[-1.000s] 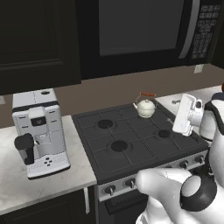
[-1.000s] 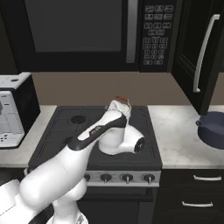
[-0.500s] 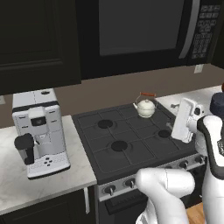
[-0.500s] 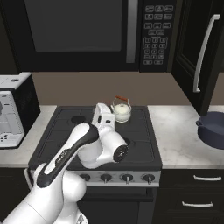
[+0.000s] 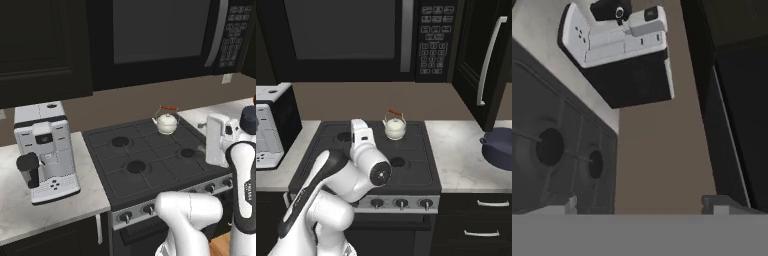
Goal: Pick the kettle from the cabinet and place it on a stove burner. Then pick the pot from the counter and place it on another stove burner. Finally, turn both burners on.
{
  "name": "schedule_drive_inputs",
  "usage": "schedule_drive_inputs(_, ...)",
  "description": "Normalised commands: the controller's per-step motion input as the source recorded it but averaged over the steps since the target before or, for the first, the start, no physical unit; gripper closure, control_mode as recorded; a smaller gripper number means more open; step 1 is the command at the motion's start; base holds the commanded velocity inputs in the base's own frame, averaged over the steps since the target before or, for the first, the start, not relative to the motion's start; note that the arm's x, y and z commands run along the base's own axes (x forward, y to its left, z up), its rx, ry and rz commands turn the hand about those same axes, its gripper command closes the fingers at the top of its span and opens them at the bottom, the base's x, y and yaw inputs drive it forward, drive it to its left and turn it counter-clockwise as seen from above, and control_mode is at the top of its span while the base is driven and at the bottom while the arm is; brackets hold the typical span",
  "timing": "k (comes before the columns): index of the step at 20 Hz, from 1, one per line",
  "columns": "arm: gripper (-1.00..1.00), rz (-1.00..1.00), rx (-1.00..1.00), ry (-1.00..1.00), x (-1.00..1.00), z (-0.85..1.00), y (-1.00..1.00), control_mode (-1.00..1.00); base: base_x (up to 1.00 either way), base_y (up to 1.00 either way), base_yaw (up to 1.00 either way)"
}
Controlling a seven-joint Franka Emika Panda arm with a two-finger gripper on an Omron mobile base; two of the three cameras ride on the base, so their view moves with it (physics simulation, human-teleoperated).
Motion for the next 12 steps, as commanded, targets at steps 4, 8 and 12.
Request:
schedule_drive_inputs(4,-1.0,0.01,-0.26,0.0,-0.55,0.28,0.06,-1.0,0.0,0.0,0.0)
schedule_drive_inputs(8,-1.0,0.01,-0.24,0.0,-0.56,0.27,0.08,-1.0,0.0,0.0,0.0)
schedule_drive_inputs(12,-1.0,0.0,-0.24,0.0,-0.57,0.17,0.11,-1.0,0.0,0.0,0.0)
